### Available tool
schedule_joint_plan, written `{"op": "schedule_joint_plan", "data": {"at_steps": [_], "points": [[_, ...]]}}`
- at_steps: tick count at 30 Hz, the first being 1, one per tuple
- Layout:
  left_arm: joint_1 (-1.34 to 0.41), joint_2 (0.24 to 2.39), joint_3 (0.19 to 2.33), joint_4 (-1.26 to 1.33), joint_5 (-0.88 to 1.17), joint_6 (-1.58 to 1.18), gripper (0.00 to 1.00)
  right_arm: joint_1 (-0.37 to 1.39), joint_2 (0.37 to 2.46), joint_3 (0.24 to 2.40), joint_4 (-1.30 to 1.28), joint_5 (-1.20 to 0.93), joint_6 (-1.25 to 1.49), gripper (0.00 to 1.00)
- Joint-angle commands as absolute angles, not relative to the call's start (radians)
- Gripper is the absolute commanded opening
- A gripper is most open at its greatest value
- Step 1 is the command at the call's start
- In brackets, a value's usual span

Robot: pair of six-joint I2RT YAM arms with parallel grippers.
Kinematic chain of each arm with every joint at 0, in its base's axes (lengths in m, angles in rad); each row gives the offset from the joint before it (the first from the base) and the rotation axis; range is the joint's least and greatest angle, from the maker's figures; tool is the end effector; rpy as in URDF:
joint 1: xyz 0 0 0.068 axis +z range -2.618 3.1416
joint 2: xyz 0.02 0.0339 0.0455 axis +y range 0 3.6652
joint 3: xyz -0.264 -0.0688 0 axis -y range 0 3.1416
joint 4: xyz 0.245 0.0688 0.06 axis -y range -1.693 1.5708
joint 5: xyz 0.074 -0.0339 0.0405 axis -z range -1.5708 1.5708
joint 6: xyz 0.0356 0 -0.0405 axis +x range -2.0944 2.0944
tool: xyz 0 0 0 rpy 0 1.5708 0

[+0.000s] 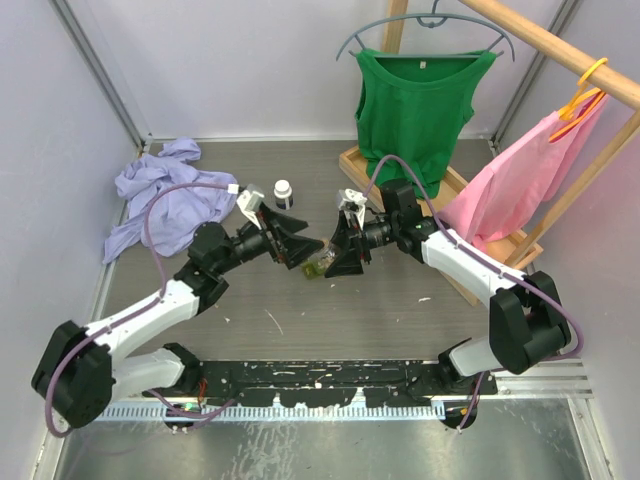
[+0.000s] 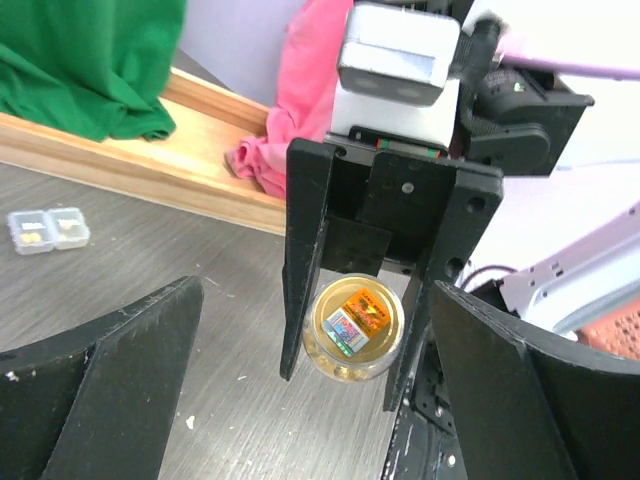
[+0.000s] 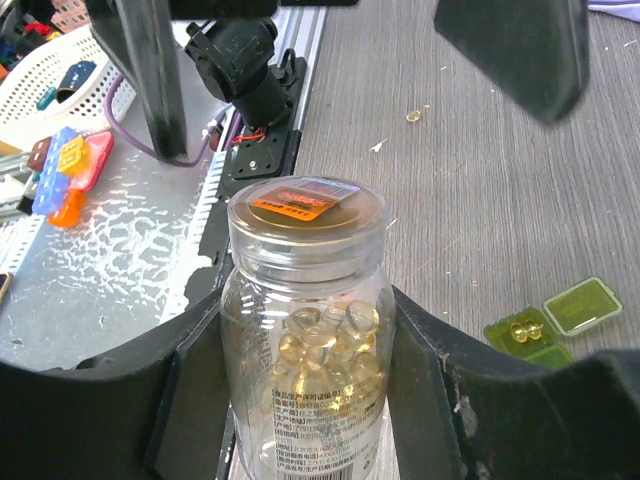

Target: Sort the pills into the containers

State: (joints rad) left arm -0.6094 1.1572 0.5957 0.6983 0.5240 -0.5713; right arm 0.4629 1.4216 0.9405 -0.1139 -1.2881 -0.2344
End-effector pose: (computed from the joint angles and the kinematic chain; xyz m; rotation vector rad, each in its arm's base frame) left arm 0.2006 -0.1617 0.2899 0.4991 1.5190 -1.3163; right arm 0.2489 0.1624 0.2673 -1.3348 1.4981 1.5032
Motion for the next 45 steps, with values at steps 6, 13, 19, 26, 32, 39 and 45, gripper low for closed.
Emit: {"op": "schedule_joint_plan", "data": {"at_steps": [6, 13, 19, 26, 32, 39, 45], "points": [[-0.604, 0.865, 0.63, 0.372, 0.272, -0.678, 0.98, 0.462, 1.401, 0.984, -0.119, -1.301, -0.283, 0.01], [-0.73, 0.829, 0.783, -0.05, -0.023, -0.765, 0.93, 0.461, 1.405, 0.988, -0.129, -1.275, -0.292, 0.01], [-0.994, 0.92, 0.911, -0.205, -0.422, -0.801, 0.93, 0.462, 1.408, 0.988, -0.132, -1.271, -0.295, 0.01], [-1.014, 1.075, 0.991, -0.215, -0.431, -0.898, 0.91, 0.463, 1.401, 0.988, -0.135, -1.268, -0.298, 0.01], [-1.017, 1.151, 1.027, -0.185, -0.389, -0.916, 0.81, 0.462, 1.401, 0.991, -0.14, -1.268, -0.302, 0.01], [-1.018, 1.17, 1.029, -0.182, -0.36, -0.925, 0.62, 0.462, 1.402, 0.992, -0.141, -1.269, -0.304, 0.01], [-1.017, 1.169, 1.028, -0.19, -0.315, -0.925, 0.53, 0.462, 1.403, 0.992, -0.142, -1.268, -0.304, 0.01]]}}
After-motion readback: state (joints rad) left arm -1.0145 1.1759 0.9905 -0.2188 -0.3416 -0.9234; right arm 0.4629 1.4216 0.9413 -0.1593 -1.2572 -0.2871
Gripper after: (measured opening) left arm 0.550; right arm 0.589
